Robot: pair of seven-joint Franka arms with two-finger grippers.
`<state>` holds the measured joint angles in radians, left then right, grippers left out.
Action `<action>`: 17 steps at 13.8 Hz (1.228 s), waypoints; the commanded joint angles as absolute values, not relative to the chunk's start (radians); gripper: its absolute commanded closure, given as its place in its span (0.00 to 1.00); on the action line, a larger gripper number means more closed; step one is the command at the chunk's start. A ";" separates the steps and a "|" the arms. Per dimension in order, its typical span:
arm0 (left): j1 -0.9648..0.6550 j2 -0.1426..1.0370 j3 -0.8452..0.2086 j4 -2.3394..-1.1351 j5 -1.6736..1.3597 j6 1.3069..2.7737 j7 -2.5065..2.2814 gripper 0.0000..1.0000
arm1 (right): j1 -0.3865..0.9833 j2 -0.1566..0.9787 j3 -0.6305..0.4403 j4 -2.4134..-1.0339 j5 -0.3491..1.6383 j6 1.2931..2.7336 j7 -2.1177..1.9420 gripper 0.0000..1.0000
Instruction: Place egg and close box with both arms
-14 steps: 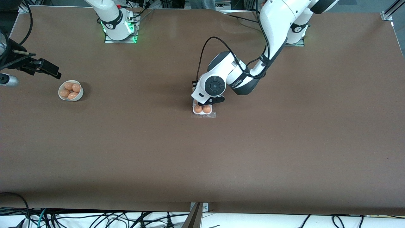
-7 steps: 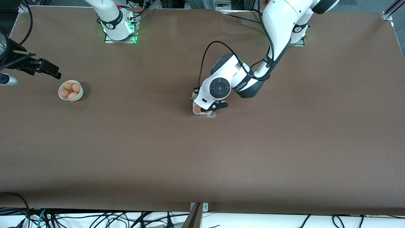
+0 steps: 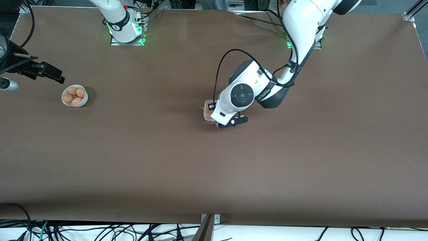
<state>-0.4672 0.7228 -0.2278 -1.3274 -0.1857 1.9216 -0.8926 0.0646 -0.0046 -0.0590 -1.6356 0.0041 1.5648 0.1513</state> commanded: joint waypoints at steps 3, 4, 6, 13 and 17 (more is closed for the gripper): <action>-0.434 0.641 -0.127 -1.229 -0.095 1.699 -0.809 0.00 | 0.055 -0.005 -0.055 -1.628 0.002 1.565 0.137 0.00; -0.382 0.626 -0.127 -1.207 -0.097 1.662 -0.802 0.00 | 0.055 -0.005 -0.055 -1.628 0.002 1.566 0.137 0.00; -0.300 0.576 -0.127 -1.180 -0.097 1.629 -0.754 0.00 | 0.055 -0.005 -0.054 -1.628 0.002 1.565 0.137 0.00; -0.097 0.463 -0.133 -1.170 0.061 1.533 -0.499 0.00 | 0.055 -0.005 -0.054 -1.628 0.002 1.565 0.137 0.00; -0.019 0.425 -0.133 -1.170 0.064 1.511 -0.463 0.00 | 0.055 -0.005 -0.054 -1.628 0.002 1.565 0.137 0.00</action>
<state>-0.0567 0.4578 -0.1184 -1.1661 0.0396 1.5355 -0.4919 0.0643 -0.0046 -0.0596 -1.6354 0.0041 1.5649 0.1509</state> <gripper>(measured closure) 0.000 0.000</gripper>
